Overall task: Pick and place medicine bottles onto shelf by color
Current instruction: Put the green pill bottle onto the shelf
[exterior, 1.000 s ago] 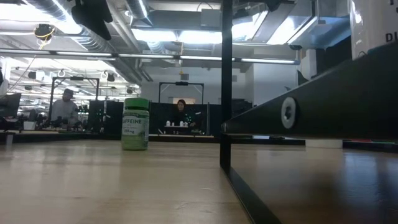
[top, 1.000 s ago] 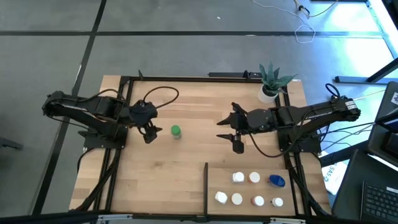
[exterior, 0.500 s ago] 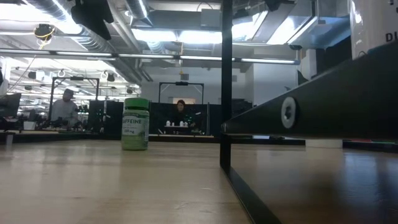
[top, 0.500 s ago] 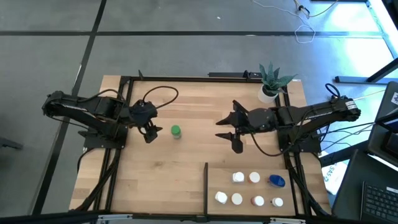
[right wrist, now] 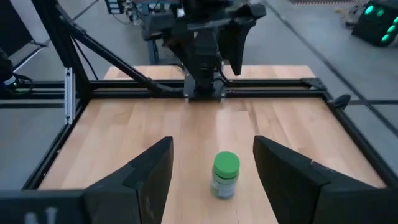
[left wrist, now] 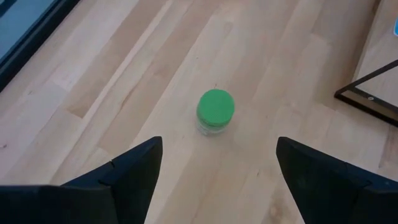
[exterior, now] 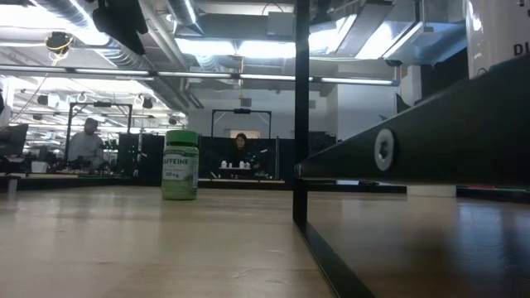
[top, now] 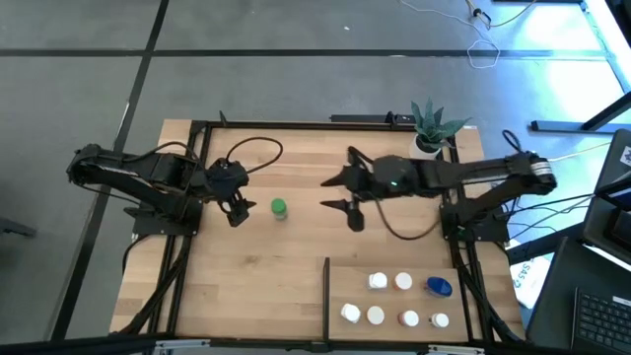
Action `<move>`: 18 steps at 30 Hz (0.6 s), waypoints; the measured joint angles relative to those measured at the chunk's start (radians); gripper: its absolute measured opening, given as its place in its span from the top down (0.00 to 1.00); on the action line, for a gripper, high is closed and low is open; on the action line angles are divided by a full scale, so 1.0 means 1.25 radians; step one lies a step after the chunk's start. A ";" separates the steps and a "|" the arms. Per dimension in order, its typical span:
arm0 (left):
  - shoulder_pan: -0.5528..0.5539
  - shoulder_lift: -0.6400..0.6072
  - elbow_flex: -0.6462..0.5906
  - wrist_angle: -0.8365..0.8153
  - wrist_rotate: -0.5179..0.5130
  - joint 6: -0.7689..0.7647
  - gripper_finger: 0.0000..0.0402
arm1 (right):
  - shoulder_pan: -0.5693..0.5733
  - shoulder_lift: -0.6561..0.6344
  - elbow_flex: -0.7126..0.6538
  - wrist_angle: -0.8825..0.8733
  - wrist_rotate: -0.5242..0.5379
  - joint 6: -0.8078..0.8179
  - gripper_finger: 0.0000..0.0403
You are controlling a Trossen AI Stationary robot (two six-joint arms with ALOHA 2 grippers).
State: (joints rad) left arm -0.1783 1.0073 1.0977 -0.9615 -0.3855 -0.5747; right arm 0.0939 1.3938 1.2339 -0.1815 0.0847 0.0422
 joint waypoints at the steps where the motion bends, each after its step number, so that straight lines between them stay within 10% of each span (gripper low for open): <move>1: 0.000 0.000 0.000 0.000 0.000 0.000 0.23 | -0.011 0.022 0.016 -0.001 -0.015 0.000 0.44; 18: -0.024 -0.008 0.000 -0.096 0.001 -0.063 0.23 | -0.072 0.319 0.219 -0.032 -0.135 -0.047 0.44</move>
State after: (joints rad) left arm -0.2080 0.9972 1.0977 -1.0817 -0.3843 -0.6539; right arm 0.0037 1.7927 1.5073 -0.2215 -0.0841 -0.0166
